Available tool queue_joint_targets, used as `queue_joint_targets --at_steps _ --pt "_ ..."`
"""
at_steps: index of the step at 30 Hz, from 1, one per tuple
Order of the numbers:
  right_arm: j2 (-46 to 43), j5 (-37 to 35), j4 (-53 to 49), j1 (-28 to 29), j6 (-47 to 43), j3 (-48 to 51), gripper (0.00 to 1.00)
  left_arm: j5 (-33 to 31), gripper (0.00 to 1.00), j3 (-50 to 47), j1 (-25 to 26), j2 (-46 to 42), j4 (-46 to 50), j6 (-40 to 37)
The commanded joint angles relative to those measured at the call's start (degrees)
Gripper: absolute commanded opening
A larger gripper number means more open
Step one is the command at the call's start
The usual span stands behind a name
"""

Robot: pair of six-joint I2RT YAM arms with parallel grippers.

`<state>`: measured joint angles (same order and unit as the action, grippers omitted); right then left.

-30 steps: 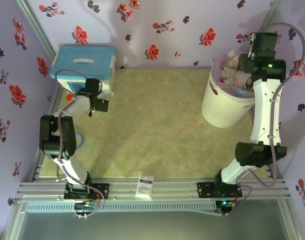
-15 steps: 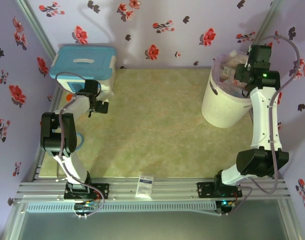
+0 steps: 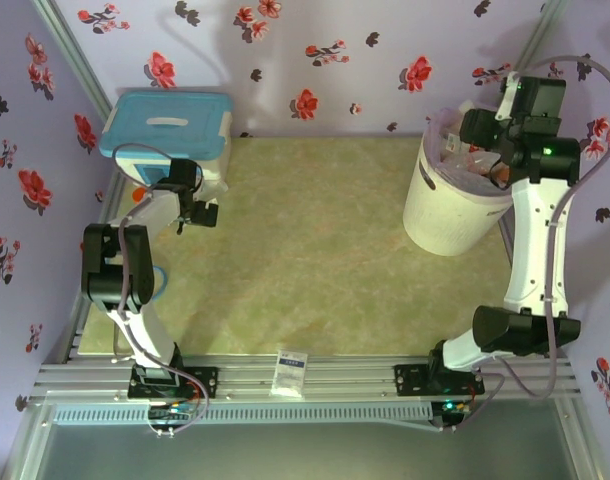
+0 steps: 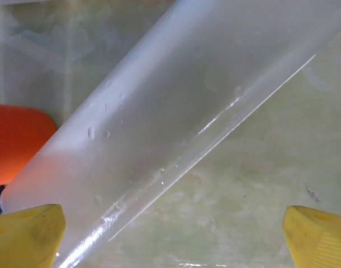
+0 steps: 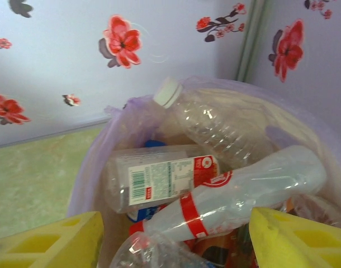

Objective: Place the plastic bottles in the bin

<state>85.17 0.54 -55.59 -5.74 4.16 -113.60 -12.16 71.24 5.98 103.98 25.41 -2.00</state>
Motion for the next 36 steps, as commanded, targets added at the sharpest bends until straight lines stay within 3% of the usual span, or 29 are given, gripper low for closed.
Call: queue_joint_targets --at_steps 1,12,18,25,32,36 --pt "-2.8 5.0 0.5 -0.2 1.6 1.1 0.7 -1.2 1.0 2.9 -0.5 2.2 0.5 -2.7" --pt "-5.5 5.9 1.5 -0.2 1.4 3.0 0.69 -2.2 1.0 7.7 -1.4 8.4 0.2 -3.9" --pt "-6.2 6.4 2.0 -0.2 1.4 3.6 0.69 3.7 1.0 7.4 -1.3 8.9 3.2 -3.4" --pt "-6.8 6.8 2.5 -0.2 1.5 4.4 0.69 7.7 1.0 4.1 1.9 3.7 8.5 -1.0" --pt "-6.9 7.1 2.7 -0.2 1.5 4.5 0.69 9.7 1.0 0.8 8.2 -8.0 11.0 0.4" --pt "-7.2 7.1 2.8 -0.2 1.4 4.7 0.7 7.1 1.0 0.5 7.6 -10.8 10.0 0.4"
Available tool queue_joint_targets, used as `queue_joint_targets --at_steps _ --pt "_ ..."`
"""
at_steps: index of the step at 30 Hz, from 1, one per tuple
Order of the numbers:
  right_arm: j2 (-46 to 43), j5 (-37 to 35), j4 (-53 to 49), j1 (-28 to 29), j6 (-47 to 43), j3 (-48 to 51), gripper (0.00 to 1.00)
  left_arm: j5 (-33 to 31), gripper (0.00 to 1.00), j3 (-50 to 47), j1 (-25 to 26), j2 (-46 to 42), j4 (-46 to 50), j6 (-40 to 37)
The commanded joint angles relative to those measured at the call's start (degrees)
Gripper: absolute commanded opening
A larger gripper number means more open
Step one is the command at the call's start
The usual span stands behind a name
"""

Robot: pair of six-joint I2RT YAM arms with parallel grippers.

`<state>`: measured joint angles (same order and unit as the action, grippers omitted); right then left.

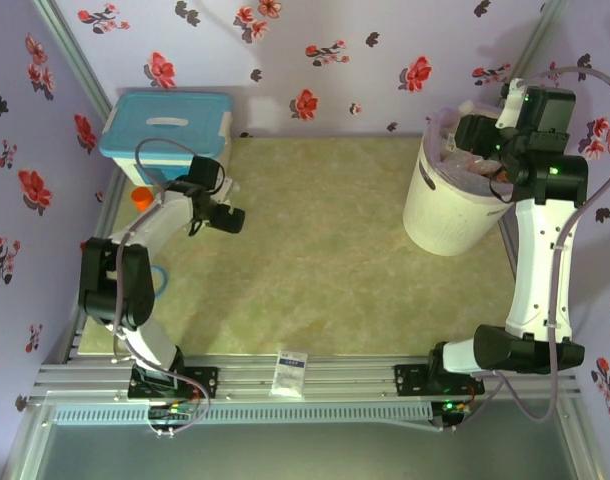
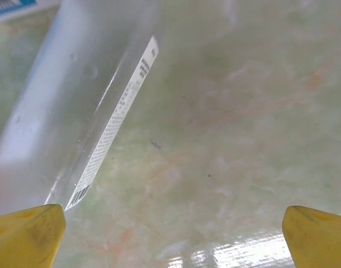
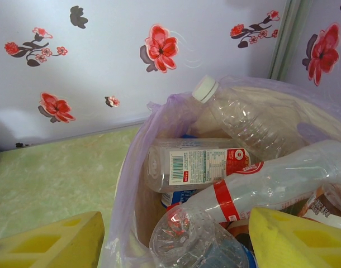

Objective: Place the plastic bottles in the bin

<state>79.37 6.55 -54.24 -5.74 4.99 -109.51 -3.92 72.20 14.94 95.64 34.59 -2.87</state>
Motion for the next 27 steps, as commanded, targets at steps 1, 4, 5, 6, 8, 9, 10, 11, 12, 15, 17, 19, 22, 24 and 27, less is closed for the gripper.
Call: queue_joint_targets --at_steps 1,4,5,6,8,9,10,11,12,15,17,19,22,24,27 --pt "-1.5 1.1 1.5 -0.2 0.5 0.8 0.7 -2.9 1.0 -0.6 -1.8 -2.3 0.1 1.4" --pt "-2.0 0.6 1.5 -0.2 0.2 1.0 0.7 -5.7 1.0 -0.7 -4.1 -0.6 -2.9 1.1" --pt "-2.1 0.4 1.5 -0.2 0.1 0.9 0.7 -5.7 1.0 -0.3 -5.1 0.6 -3.6 1.0" --pt "-2.3 0.2 1.4 -0.2 0.0 0.9 0.7 -5.7 1.0 0.5 -5.8 2.2 -3.5 0.9" --pt "-2.6 0.1 1.3 -0.2 -0.1 0.7 0.7 -5.7 1.0 2.1 -6.6 4.9 -3.0 0.6" --pt "-2.8 0.0 1.3 -0.2 -0.1 0.8 0.7 -5.7 1.0 2.4 -6.7 6.0 -3.4 0.4" --pt "-3.0 -0.2 1.3 -0.2 -0.1 0.8 0.7 -5.8 1.0 2.5 -6.9 6.8 -3.8 0.3" --pt "-3.2 -0.4 1.2 -0.2 -0.2 0.8 0.7 -5.7 1.0 2.6 -7.2 7.6 -4.3 0.2" --pt "-3.4 -0.5 1.2 -0.2 -0.2 0.8 0.7 -5.7 1.0 2.7 -7.7 8.4 -4.6 0.4" --pt "-3.8 -0.5 1.2 -0.2 -0.2 0.9 0.7 -5.4 1.0 3.4 -8.7 10.8 -4.8 0.7" --pt "-4.0 0.0 1.3 -0.2 -0.1 0.8 0.7 -4.6 1.0 3.8 -8.7 12.2 -4.6 0.6" --pt "-4.3 0.9 1.5 -0.2 0.3 0.8 0.7 -4.1 1.0 4.1 -8.7 13.3 -4.2 0.4" --pt "-4.9 2.3 1.9 -0.2 0.7 1.1 0.7 -3.4 1.0 3.9 -8.7 13.6 -4.2 0.6" --pt "-5.4 2.9 2.2 -0.1 1.0 1.2 0.7 -3.1 0.99 3.8 -8.7 13.6 -4.4 0.7" --pt "-5.9 4.3 2.5 -0.2 1.5 1.2 0.7 -2.8 0.98 4.0 -8.5 14.1 -4.0 0.6"
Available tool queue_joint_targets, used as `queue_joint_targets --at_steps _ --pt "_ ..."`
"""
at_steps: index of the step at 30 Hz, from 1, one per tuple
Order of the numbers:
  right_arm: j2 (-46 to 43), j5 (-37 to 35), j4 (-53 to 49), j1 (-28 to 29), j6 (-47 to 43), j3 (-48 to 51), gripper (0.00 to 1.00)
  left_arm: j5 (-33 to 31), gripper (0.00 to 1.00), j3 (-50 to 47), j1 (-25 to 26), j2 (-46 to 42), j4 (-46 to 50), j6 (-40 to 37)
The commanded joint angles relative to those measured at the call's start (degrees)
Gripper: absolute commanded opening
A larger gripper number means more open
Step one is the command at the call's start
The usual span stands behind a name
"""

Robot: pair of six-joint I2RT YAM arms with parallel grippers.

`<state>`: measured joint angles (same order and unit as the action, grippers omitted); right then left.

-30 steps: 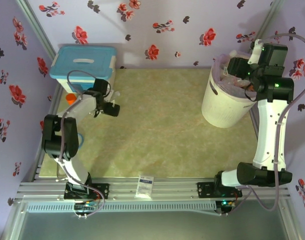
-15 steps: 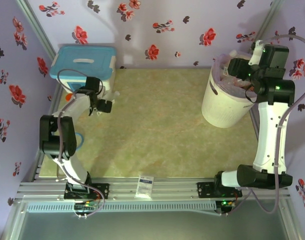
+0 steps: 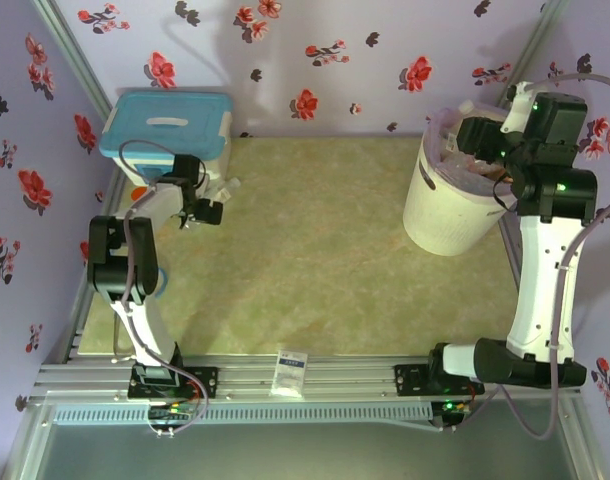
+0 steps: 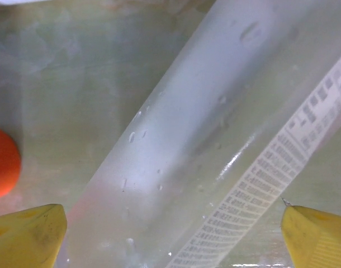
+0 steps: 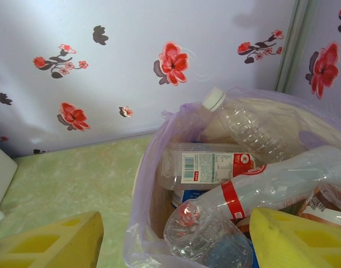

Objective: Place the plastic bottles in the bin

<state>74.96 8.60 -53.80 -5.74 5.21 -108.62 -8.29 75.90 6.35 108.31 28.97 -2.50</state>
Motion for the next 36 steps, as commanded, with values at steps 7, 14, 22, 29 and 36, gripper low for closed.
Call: queue_joint_targets --at_steps 7,14,22,29,36 --pt "-2.0 2.7 2.0 -0.2 1.6 0.3 0.71 1.6 0.93 0.9 0.2 2.8 2.2 0.3" --pt "-2.3 3.0 2.0 0.0 1.7 0.2 0.71 1.7 0.7 0.3 0.4 1.5 2.5 0.7" --pt "-3.5 3.9 0.4 3.5 2.8 -0.8 0.7 5.2 0.54 -3.4 2.8 -6.1 3.1 2.6" --pt "-4.8 2.4 1.8 16.7 5.7 1.4 0.69 12.5 0.53 -10.6 9.5 -20.6 -1.5 7.0" --pt "-3.7 2.5 14.0 30.1 13.1 13.1 0.74 18.8 0.42 -17.3 17.5 -31.3 -15.5 14.5"
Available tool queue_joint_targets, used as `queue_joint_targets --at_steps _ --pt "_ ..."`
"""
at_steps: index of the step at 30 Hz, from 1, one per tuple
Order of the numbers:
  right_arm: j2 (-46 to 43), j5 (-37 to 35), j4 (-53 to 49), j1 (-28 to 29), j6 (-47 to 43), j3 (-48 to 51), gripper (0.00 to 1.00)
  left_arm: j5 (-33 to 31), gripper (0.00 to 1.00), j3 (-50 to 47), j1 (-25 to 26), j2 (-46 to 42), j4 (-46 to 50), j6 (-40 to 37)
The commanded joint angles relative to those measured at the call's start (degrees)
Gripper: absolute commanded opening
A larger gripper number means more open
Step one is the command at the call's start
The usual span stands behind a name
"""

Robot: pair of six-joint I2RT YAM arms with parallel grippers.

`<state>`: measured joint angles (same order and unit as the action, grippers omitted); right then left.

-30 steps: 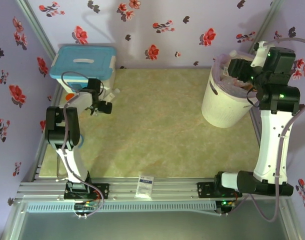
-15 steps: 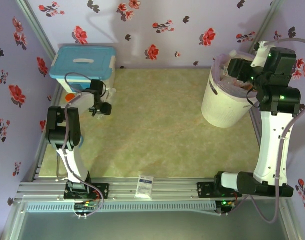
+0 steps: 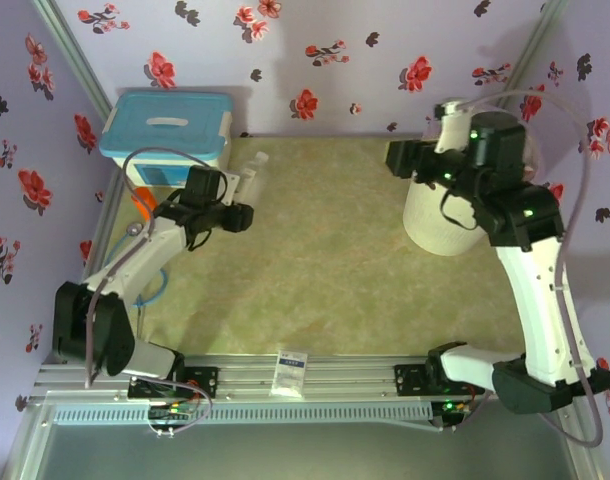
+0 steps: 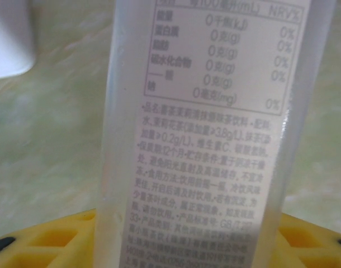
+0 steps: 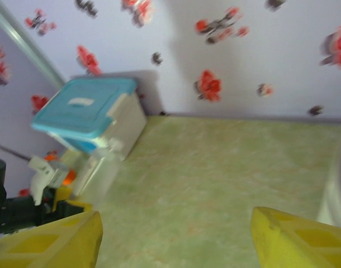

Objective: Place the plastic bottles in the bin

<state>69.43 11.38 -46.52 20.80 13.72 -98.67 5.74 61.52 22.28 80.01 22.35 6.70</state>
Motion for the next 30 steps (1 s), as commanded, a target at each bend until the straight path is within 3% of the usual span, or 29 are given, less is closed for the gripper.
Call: queue_joint_targets --at_steps 1,7,15,25,30 --pt "2.7 -0.4 8.3 4.9 5.4 4.0 0.75 6.1 0.4 -4.1 2.1 -3.9 -12.0 7.1" --pt "10.3 1.0 14.8 11.3 9.5 4.7 0.86 11.7 0.26 -10.2 5.4 -7.6 -28.7 15.5" --pt "17.8 3.4 22.8 14.3 14.0 5.7 0.96 11.9 0.25 -12.6 8.4 -7.8 -36.0 18.2" --pt "28.2 4.4 23.6 15.8 14.2 0.3 0.89 12.0 0.25 -11.6 10.4 -6.9 -35.6 17.3" --pt "30.5 3.8 23.9 15.9 13.6 -0.8 0.77 12.1 0.25 -11.2 11.0 -6.2 -35.4 16.6"
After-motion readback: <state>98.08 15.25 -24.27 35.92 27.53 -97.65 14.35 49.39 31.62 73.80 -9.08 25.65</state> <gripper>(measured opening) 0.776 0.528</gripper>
